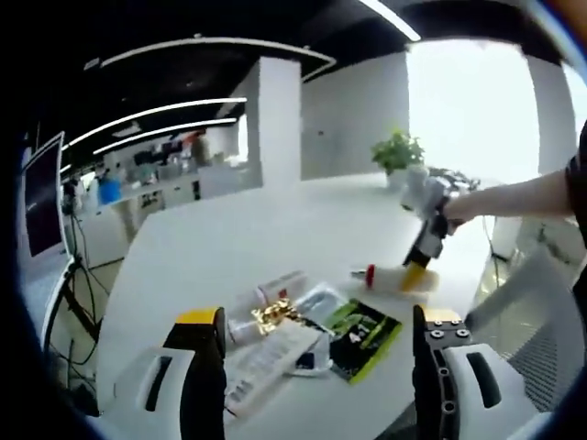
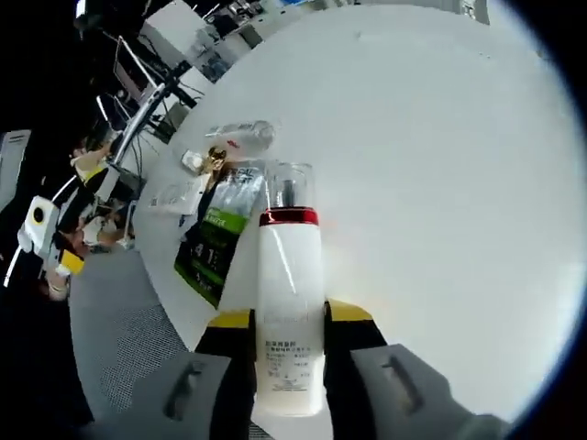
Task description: Arrange the skincare products in the storage area until every visible bottle or jar stands upright without overlapping.
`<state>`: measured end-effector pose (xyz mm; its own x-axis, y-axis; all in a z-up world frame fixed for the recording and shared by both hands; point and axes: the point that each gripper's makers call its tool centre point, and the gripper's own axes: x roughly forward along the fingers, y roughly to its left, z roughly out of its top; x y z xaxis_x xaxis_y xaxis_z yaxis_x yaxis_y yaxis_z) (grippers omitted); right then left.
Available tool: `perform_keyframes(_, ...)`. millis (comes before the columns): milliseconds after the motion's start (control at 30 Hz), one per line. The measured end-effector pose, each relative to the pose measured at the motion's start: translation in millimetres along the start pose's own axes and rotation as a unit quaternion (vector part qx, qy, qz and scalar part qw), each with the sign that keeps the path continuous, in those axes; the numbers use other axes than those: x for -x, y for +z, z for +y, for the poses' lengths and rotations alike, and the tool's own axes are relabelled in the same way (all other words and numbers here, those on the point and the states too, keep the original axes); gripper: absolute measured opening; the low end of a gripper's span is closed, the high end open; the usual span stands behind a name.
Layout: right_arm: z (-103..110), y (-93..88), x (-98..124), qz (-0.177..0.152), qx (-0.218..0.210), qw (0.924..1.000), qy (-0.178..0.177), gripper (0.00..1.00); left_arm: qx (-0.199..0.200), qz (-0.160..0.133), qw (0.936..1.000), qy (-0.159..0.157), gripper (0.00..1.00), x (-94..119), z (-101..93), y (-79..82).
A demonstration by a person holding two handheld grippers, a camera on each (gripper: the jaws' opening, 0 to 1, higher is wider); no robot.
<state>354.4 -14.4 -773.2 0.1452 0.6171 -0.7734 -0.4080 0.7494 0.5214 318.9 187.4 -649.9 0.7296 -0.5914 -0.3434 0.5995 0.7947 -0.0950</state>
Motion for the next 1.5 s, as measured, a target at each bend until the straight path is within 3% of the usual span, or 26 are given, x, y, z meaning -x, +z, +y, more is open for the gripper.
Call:
perform_keyframes(133, -1, 3.0, 2, -0.051, -0.078, 0.9943, 0.052, 0.25, -0.004, 0.014, 0.9998, -0.010, 0.93, -4, -5.0, -0.4)
perform_keyframes(200, 2, 3.2, 1, -0.080, -0.092, 0.9896, 0.076, 0.25, -0.008, 0.024, 0.9995, -0.019, 0.96, -6, -9.7, -1.8)
perform_keyframes(300, 8, 4.8, -1, -0.121, -0.121, 0.9810, 0.091, 0.25, 0.046, 0.005, 0.9979, -0.046, 0.95, -10, -16.1, 5.9)
perform_keyframes(467, 19, 15.5, 3, -0.192, -0.153, 0.9614, 0.126, 0.25, 0.059, -0.002, 0.9967, -0.056, 0.89, -20, -17.2, 11.5)
perform_keyframes(533, 29, 15.7, 5, -0.203, -0.152, 0.9583, 0.132, 0.26, 0.116, -0.031, 0.9911, -0.059, 0.94, -27, -19.5, 23.8)
perform_keyframes(600, 39, 17.2, 7, -0.217, -0.140, 0.9574, 0.129, 0.26, 0.165, -0.045, 0.9814, -0.088, 0.94, -32, -25.2, 32.6)
perform_keyframes(633, 42, 18.1, 7, -0.222, -0.130, 0.9585, 0.122, 0.26, 0.174, -0.040, 0.9796, -0.092, 0.94, -35, -25.6, 32.8)
perform_keyframes(767, 55, 24.0, 12, -0.243, -0.107, 0.9574, 0.114, 0.26, 0.141, -0.026, 0.9859, -0.087, 0.85, -48, -26.5, 30.7)
perform_keyframes(900, 64, 33.6, 18, -0.265, -0.087, 0.9542, 0.108, 0.26, 0.158, -0.028, 0.9818, -0.101, 0.83, -60, -29.6, 33.9)
perform_keyframes(1033, 78, 40.8, 25, -0.281, -0.064, 0.9516, 0.107, 0.26, 0.156, -0.019, 0.9817, -0.107, 0.75, -72, -31.7, 34.3)
perform_keyframes(1200, 96, 48.3, 33, -0.287, -0.029, 0.9513, 0.110, 0.26, 0.167, 0.003, 0.9759, -0.140, 0.76, -87, -44.1, 35.7)
perform_keyframes(1333, 108, 54.4, 41, -0.304, -0.005, 0.9472, 0.103, 0.26, 0.157, 0.015, 0.9755, -0.153, 0.76, -97, -51.2, 39.5)
perform_keyframes(1500, 117, 57.8, 45, -0.313, 0.025, 0.9453, 0.087, 0.26, 0.171, 0.015, 0.9712, -0.165, 0.72, -108, -54.8, 49.4)
